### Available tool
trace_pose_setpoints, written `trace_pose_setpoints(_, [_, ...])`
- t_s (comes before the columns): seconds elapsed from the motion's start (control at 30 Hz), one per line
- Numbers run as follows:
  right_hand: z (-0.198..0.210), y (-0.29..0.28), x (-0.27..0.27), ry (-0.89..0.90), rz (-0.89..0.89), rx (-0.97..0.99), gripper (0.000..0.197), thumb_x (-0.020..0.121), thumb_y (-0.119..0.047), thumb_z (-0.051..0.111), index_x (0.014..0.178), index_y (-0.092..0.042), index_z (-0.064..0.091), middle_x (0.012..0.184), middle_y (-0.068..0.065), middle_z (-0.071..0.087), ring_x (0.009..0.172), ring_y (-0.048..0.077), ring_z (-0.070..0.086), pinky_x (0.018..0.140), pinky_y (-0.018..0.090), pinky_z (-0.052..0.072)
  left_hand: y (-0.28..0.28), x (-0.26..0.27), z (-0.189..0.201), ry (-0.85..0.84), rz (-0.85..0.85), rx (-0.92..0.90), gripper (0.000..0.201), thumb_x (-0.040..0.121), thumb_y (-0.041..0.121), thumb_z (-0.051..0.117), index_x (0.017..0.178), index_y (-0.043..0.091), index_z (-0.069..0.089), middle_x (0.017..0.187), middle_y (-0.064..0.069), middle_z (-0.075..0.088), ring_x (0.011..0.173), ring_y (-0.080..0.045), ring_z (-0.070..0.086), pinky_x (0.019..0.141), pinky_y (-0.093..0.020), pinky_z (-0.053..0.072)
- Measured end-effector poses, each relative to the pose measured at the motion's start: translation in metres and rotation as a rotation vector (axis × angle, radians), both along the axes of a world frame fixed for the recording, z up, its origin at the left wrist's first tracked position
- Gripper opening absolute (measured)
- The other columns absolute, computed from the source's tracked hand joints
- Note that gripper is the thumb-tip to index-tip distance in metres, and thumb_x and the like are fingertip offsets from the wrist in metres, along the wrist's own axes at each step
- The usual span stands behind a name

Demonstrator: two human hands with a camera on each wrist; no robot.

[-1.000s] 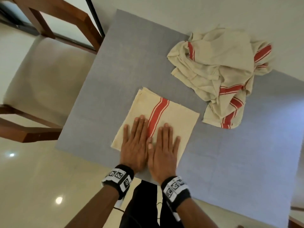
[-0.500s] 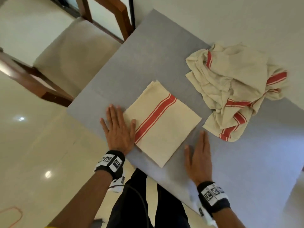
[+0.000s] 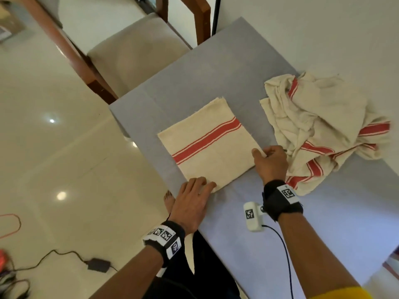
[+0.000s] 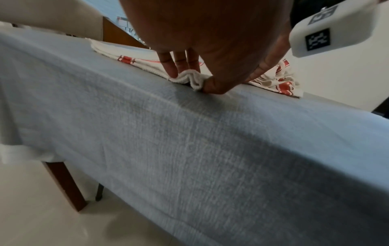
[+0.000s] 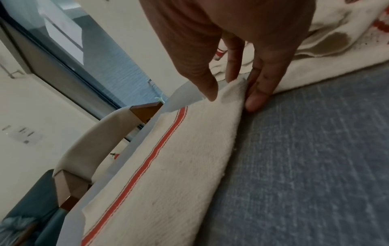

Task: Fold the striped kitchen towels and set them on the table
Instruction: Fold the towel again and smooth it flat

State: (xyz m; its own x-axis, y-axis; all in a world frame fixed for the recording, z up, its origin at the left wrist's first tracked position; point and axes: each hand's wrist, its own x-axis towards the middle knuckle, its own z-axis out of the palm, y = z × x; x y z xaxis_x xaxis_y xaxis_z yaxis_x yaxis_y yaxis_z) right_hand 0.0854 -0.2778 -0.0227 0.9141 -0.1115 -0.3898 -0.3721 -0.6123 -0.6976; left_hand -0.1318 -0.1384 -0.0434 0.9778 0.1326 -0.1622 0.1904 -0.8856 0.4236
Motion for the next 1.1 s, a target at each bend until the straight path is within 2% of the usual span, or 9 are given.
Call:
trace_pose_setpoints(0.13, [0.0,-0.011,0.006,-0.027,0.059,0.062,0.034,0.083,-0.012,0.074,0.114,-0.017,0.06,0.113,0.008,0.064,0.102,0.029,0.065,0.089,0.044,0.057,-0.006,0.0,0.003,0.035,0.062,-0.024,0.073,0.072,0.001,0.066,0.137,0.026,0.045,0.13,-0.003,0.05,0.112,-0.026,0.048,0.096,-0.039,0.049])
trace_pose_setpoints(0.27, [0.007,-0.032,-0.01,-0.083,0.176,0.079,0.027,0.08,-0.009,0.065,0.101,-0.027,0.067,0.12,0.008,0.062,0.107,0.025,0.061,0.097,0.049,0.055,0.003,0.002,-0.001,-0.004,0.286,-0.163,0.033,0.092,0.022,0.056,0.124,0.029,0.053,0.117,0.007,0.055,0.106,-0.019,0.048,0.09,-0.04,0.052])
trace_pose_setpoints(0.4, [0.017,-0.066,-0.046,0.026,0.198,0.161,0.016,0.085,-0.019,0.077,0.093,-0.033,0.075,0.115,-0.002,0.069,0.106,0.024,0.068,0.095,0.055,0.058,0.01,-0.014,0.003,-0.097,0.224,-0.035,0.015,0.09,0.034,0.06,0.102,0.025,0.065,0.1,0.007,0.06,0.093,-0.02,0.054,0.079,-0.038,0.046])
trace_pose_setpoints(0.57, [0.051,-0.102,-0.098,0.257,0.263,0.294,0.047,0.077,-0.002,0.088,0.119,-0.016,0.072,0.116,-0.011,0.074,0.102,0.011,0.074,0.088,0.024,0.06,0.017,-0.053,0.007,-0.167,0.2,-0.045,0.013,0.084,0.024,0.064,0.096,0.02,0.067,0.099,0.006,0.066,0.102,-0.021,0.059,0.088,-0.035,0.046])
trace_pose_setpoints(0.7, [0.059,-0.118,-0.124,0.201,0.412,0.192,0.033,0.08,0.0,0.085,0.108,-0.017,0.076,0.112,-0.003,0.077,0.089,0.003,0.074,0.074,0.01,0.056,0.03,-0.073,0.016,-0.191,0.246,-0.16,0.017,0.082,0.008,0.069,0.095,0.018,0.067,0.096,0.006,0.066,0.097,-0.018,0.06,0.083,-0.039,0.051])
trace_pose_setpoints(0.8, [0.057,-0.12,-0.124,0.051,0.547,0.031,0.027,0.079,-0.015,0.087,0.1,-0.028,0.076,0.124,-0.015,0.067,0.095,0.0,0.071,0.082,0.022,0.061,0.037,-0.073,0.025,-0.195,0.262,-0.23,0.016,0.088,0.016,0.06,0.101,0.018,0.07,0.098,0.006,0.067,0.093,-0.016,0.061,0.08,-0.036,0.055])
trace_pose_setpoints(0.93, [0.054,-0.107,-0.127,-0.092,0.879,0.03,0.079,0.069,-0.047,0.093,0.139,-0.04,0.057,0.151,-0.021,0.046,0.136,0.003,0.045,0.104,0.022,0.044,0.039,-0.064,0.033,-0.198,0.302,-0.276,0.021,0.093,0.026,0.058,0.108,0.021,0.071,0.101,0.006,0.068,0.092,-0.014,0.063,0.079,-0.037,0.058])
trace_pose_setpoints(1.0, [0.051,-0.095,-0.133,-0.111,1.013,-0.02,0.091,0.069,-0.06,0.089,0.148,-0.039,0.048,0.153,-0.018,0.044,0.141,0.007,0.039,0.11,0.027,0.038,0.041,-0.059,0.036,-0.213,0.311,-0.278,0.02,0.094,0.028,0.059,0.11,0.022,0.071,0.102,0.007,0.068,0.091,-0.012,0.062,0.079,-0.036,0.057])
trace_pose_setpoints(1.1, [0.04,-0.083,-0.139,-0.194,1.135,-0.198,0.066,0.081,-0.047,0.082,0.139,-0.032,0.057,0.143,-0.011,0.053,0.132,0.019,0.05,0.106,0.043,0.049,0.043,-0.055,0.039,-0.251,0.316,-0.269,0.023,0.097,0.03,0.058,0.114,0.023,0.071,0.105,0.007,0.068,0.094,-0.012,0.063,0.08,-0.034,0.058])
